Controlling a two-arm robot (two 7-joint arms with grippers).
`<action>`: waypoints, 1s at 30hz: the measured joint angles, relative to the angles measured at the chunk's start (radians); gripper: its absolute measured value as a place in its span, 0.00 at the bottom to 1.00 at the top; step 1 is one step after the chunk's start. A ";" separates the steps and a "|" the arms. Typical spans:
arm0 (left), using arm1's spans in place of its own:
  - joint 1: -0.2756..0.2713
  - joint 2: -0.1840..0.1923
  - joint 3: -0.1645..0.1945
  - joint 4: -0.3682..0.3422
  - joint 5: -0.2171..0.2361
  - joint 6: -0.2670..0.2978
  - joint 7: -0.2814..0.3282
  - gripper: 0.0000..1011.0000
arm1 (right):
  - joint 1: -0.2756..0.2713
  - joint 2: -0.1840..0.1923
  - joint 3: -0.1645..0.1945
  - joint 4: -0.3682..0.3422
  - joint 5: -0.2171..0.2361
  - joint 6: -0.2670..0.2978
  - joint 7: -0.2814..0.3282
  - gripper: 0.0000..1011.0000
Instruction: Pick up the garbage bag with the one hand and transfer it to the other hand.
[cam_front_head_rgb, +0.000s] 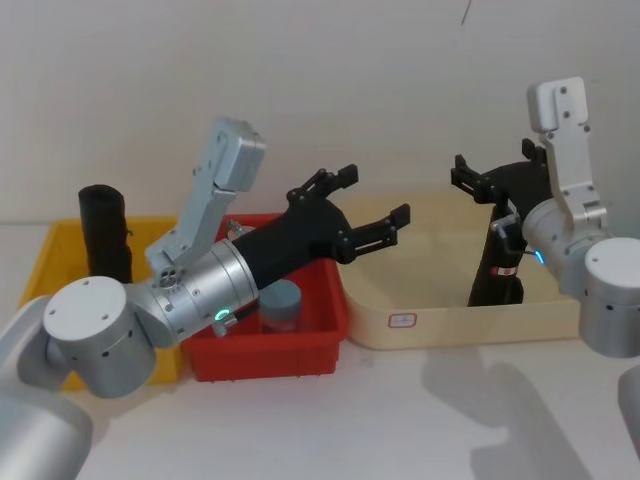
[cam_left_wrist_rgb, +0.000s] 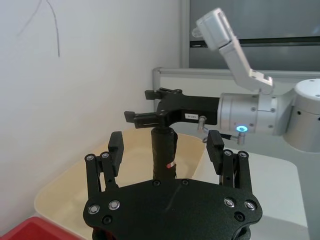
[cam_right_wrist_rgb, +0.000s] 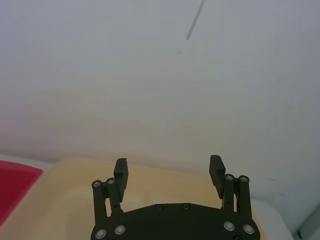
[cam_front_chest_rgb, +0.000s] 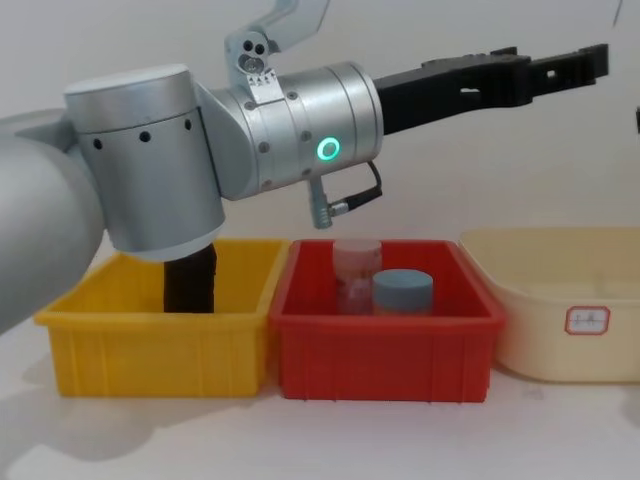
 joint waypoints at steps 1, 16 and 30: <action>0.006 0.004 -0.002 -0.010 0.001 -0.001 0.007 0.99 | -0.002 0.000 -0.001 -0.005 0.000 0.000 0.003 0.99; 0.103 0.082 -0.051 -0.164 0.034 -0.008 0.136 0.99 | -0.069 -0.003 -0.021 -0.120 0.022 0.017 0.072 0.99; 0.264 0.191 -0.143 -0.379 0.072 0.024 0.288 0.99 | -0.127 -0.013 -0.060 -0.195 0.028 0.039 0.130 0.99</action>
